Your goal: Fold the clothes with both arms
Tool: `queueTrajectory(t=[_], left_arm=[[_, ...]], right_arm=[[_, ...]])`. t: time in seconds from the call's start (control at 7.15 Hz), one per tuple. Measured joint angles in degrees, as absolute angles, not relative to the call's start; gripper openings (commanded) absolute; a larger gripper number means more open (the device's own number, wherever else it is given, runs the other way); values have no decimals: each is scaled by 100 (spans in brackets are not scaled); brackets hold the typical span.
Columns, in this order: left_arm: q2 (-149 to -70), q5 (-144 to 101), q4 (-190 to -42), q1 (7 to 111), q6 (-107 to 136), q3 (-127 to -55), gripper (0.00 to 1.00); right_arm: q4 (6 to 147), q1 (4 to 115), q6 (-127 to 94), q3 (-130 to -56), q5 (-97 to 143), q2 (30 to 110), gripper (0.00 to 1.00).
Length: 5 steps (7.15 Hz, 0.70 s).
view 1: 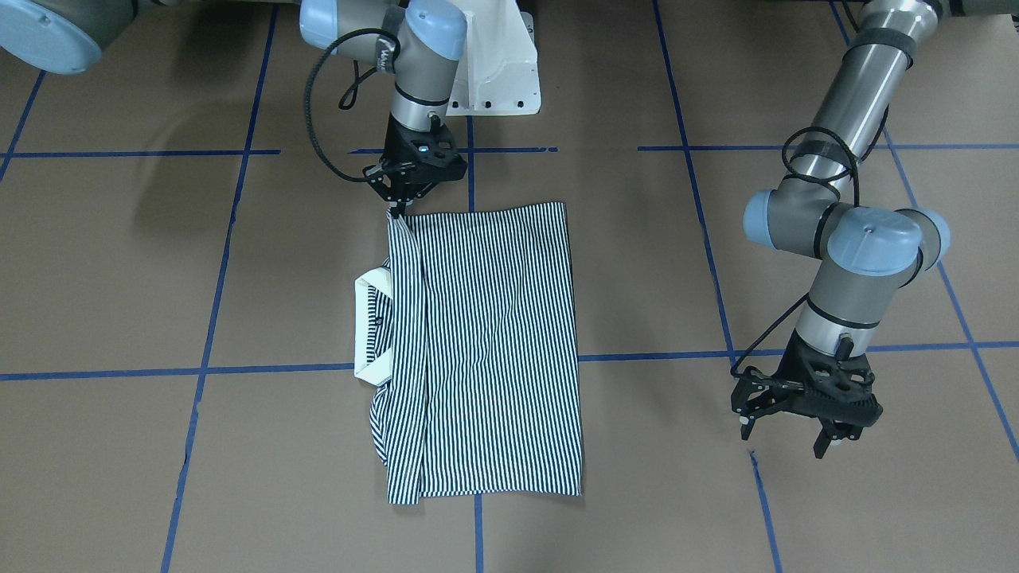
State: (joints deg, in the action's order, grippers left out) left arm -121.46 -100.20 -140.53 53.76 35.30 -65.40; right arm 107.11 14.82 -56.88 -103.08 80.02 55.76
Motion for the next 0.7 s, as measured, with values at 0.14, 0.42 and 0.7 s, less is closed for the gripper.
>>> queueTrajectory(t=[0.14, 0.42, 0.7], left_arm=[[-12147, -10019, -14054, 5373, 3532, -6539, 100], [-12147, -10020, -14054, 5370, 3533, -6539, 100], [-12147, -10020, -14048, 5370, 3532, -6550, 100]], right_arm=[[10697, 1426, -5720, -10623, 7879, 5916, 57], [10679, 1269, -5944, -10965, 7800, 6292, 100], [10650, 1324, -6200, -11013, 7809, 6290, 100]])
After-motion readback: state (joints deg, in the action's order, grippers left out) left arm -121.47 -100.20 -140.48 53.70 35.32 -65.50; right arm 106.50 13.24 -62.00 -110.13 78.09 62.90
